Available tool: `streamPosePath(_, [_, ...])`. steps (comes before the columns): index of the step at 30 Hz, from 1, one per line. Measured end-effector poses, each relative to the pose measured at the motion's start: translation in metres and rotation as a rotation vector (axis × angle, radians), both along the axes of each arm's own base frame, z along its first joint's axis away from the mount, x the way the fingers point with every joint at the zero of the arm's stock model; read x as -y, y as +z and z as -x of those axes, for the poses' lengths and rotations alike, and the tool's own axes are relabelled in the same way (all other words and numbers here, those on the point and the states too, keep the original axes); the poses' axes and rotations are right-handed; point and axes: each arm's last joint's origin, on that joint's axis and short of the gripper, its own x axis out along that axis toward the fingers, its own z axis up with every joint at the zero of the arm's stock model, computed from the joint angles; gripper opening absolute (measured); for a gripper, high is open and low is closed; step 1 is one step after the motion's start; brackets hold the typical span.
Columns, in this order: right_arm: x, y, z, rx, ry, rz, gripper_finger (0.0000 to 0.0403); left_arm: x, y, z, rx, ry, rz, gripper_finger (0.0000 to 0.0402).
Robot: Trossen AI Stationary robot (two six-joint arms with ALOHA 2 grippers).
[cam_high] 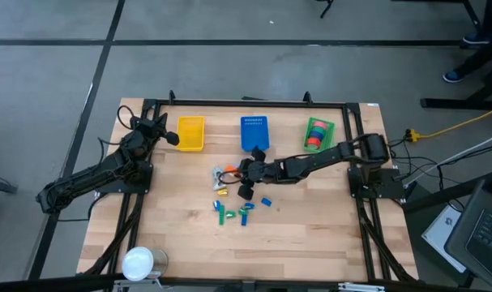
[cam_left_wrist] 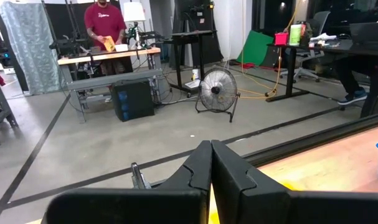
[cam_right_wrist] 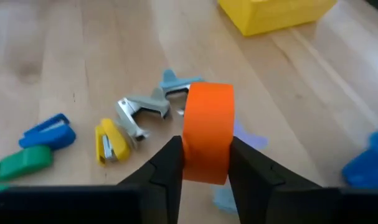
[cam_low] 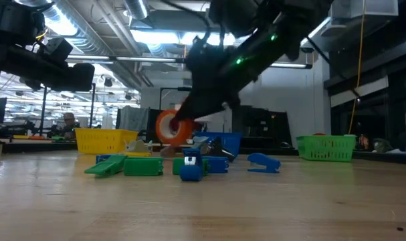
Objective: Pick and place Stapler, Stapler remover, tape
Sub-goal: Put the orange tape into the green basket
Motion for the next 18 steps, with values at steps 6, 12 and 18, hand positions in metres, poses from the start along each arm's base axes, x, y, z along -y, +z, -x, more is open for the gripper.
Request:
streamPosePath(6, [0.002, 0.038, 0.016, 0.008, 0.018, 0.019, 0.0105, 0.0, 0.0, 0.0, -0.001, 0.0, 0.0, 0.0001])
streamPosePath(12, [0.009, 0.068, 0.039, -0.028, -0.057, 0.08, 0.0111, 0.0, 0.0, 0.0, 0.0, 0.001, 0.0, 0.0001])
streamPosePath(18, [0.016, 0.08, 0.077, 0.01, -0.114, 0.052, 0.0108, 0.0, 0.0, 0.0, 0.0, 0.0, 0.0, 0.0001])
